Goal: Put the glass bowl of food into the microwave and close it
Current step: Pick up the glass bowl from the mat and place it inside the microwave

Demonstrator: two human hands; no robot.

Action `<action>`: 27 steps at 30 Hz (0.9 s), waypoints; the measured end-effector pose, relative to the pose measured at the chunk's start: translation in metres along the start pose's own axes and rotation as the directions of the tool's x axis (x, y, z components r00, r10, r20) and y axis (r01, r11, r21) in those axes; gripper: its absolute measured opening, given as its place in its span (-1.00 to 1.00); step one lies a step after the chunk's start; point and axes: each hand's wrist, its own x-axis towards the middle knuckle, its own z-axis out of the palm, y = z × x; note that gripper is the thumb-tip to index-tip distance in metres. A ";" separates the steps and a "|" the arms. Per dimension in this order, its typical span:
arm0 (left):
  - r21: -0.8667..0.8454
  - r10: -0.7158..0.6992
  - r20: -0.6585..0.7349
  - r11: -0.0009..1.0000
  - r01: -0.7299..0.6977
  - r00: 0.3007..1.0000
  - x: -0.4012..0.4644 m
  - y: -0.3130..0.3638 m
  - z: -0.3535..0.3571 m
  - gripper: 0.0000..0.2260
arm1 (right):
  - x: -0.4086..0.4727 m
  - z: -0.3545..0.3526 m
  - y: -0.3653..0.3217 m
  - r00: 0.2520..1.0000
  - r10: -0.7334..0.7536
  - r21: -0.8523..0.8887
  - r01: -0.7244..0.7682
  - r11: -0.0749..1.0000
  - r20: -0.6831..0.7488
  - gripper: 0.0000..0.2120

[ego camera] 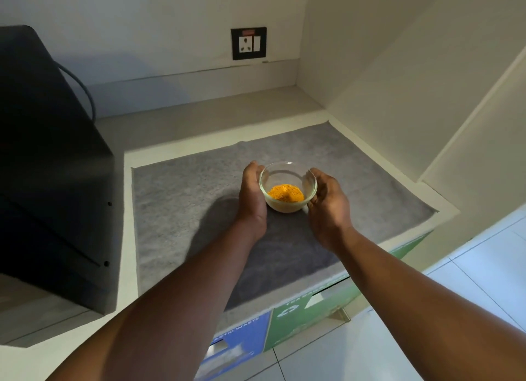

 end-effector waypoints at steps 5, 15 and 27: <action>-0.082 0.025 0.008 0.996 -0.024 1.000 -0.015 0.004 -0.005 -0.69 | -0.016 0.008 0.000 1.000 0.022 0.100 -0.022 0.995 0.000 -0.78; -0.161 0.016 -0.028 0.987 -0.021 0.999 -0.102 0.027 -0.042 -0.79 | -0.110 0.028 0.002 0.999 0.039 0.136 -0.033 0.990 -0.037 -0.83; -0.058 -0.062 -0.078 0.997 0.057 0.995 -0.236 0.068 -0.165 -0.81 | -0.281 0.091 0.033 0.994 0.109 0.085 -0.109 0.990 -0.001 -0.79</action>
